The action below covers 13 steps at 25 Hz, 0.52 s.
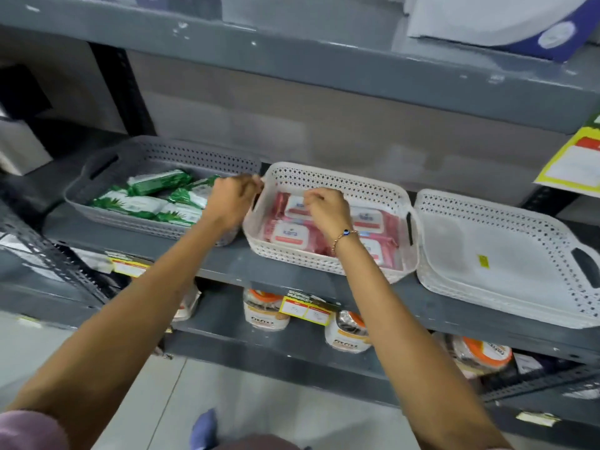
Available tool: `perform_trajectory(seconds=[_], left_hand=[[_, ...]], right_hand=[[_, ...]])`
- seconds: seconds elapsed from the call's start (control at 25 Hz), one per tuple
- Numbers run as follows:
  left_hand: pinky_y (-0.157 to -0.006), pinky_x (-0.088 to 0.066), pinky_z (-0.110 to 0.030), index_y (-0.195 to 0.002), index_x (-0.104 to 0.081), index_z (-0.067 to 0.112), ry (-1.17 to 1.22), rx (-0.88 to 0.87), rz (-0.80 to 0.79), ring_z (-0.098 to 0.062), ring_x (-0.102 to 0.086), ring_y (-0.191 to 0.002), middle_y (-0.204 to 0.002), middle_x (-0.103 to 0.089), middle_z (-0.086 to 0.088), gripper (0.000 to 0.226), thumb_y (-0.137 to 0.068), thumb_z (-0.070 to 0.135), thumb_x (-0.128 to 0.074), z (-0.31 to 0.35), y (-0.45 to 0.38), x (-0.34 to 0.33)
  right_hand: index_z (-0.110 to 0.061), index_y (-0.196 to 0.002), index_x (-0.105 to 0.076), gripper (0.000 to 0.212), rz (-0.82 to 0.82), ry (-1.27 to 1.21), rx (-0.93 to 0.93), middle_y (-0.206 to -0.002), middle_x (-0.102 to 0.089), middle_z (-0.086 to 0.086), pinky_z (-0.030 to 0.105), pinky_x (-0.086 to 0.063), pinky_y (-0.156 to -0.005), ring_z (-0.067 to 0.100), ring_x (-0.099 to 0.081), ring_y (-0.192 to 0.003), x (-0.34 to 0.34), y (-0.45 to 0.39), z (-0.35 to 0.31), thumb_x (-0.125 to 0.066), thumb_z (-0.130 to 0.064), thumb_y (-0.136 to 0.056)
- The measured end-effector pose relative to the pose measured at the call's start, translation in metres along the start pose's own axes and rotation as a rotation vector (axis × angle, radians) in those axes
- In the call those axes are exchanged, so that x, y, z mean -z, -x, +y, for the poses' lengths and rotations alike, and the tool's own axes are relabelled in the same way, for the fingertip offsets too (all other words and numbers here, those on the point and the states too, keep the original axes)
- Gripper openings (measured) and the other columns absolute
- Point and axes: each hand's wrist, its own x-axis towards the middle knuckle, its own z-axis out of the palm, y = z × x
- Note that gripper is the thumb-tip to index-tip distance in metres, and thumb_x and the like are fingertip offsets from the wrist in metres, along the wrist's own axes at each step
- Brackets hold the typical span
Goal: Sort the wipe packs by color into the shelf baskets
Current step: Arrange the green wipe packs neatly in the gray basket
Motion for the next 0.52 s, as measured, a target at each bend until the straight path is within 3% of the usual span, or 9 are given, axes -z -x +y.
perform_trajectory(seconds=[0.08,0.2,0.28,0.36,0.44,0.52], left_hand=[[-0.077,-0.051,-0.039,-0.097,-0.071,0.013,-0.002,0.054,0.122,-0.035,-0.067,-0.087,-0.09,-0.073,-0.02,0.047,-0.094,0.039,-0.032,-0.037,-0.002,0.034],[-0.067,-0.041,-0.039,-0.094,-0.066,0.0,-0.066,0.231,0.157,-0.043,-0.061,-0.083,-0.083,-0.067,-0.027,0.038,-0.098,0.023,-0.037,-0.094,-0.013,0.079],[-0.058,-0.031,-0.035,-0.077,-0.055,-0.005,-0.114,0.383,0.135,-0.042,-0.053,-0.069,-0.066,-0.054,-0.023,0.037,-0.099,0.018,-0.035,-0.126,-0.022,0.1],[-0.054,-0.027,-0.033,-0.069,-0.049,-0.004,-0.172,0.5,0.091,-0.035,-0.045,-0.058,-0.06,-0.047,-0.016,0.037,-0.098,0.014,-0.035,-0.155,-0.028,0.118],[-0.055,-0.027,-0.034,-0.069,-0.049,-0.003,-0.16,0.585,0.075,-0.031,-0.04,-0.056,-0.063,-0.047,-0.017,0.035,-0.097,0.014,-0.035,-0.177,-0.03,0.127],[-0.062,-0.038,-0.038,-0.077,-0.056,-0.005,-0.137,0.611,0.053,-0.038,-0.05,-0.067,-0.079,-0.06,-0.026,0.037,-0.097,0.019,-0.036,-0.183,-0.028,0.125]], right_hand=[[0.007,-0.089,-0.068,0.028,-0.061,-0.088,0.023,-0.092,-0.072,0.025,0.037,-0.053,-0.078,0.028,-0.062,-0.076,-0.048,0.001,-0.028,-0.048,-0.011,-0.084],[0.015,-0.089,-0.063,0.028,-0.108,-0.149,0.027,-0.09,-0.066,0.035,0.048,-0.054,-0.078,0.038,-0.059,-0.07,-0.12,0.0,-0.067,-0.047,-0.008,-0.082],[0.009,-0.069,-0.064,0.028,-0.147,-0.117,0.006,-0.066,-0.058,0.026,0.041,-0.047,-0.059,0.033,-0.048,-0.059,-0.152,-0.004,-0.089,-0.046,-0.006,-0.084],[-0.01,-0.05,-0.042,0.035,-0.188,-0.1,-0.041,-0.054,-0.036,0.011,0.03,-0.027,-0.056,0.019,-0.032,-0.053,-0.183,-0.018,-0.112,-0.044,-0.006,-0.085],[-0.017,-0.05,-0.03,0.04,-0.182,-0.073,-0.118,-0.05,-0.028,0.004,0.028,-0.022,-0.053,0.017,-0.027,-0.047,-0.206,-0.035,-0.129,-0.045,-0.007,-0.086],[-0.015,-0.051,-0.028,0.042,-0.192,-0.029,-0.179,-0.05,-0.026,0.003,0.028,-0.02,-0.049,0.018,-0.025,-0.046,-0.216,-0.048,-0.134,-0.047,-0.008,-0.088]])
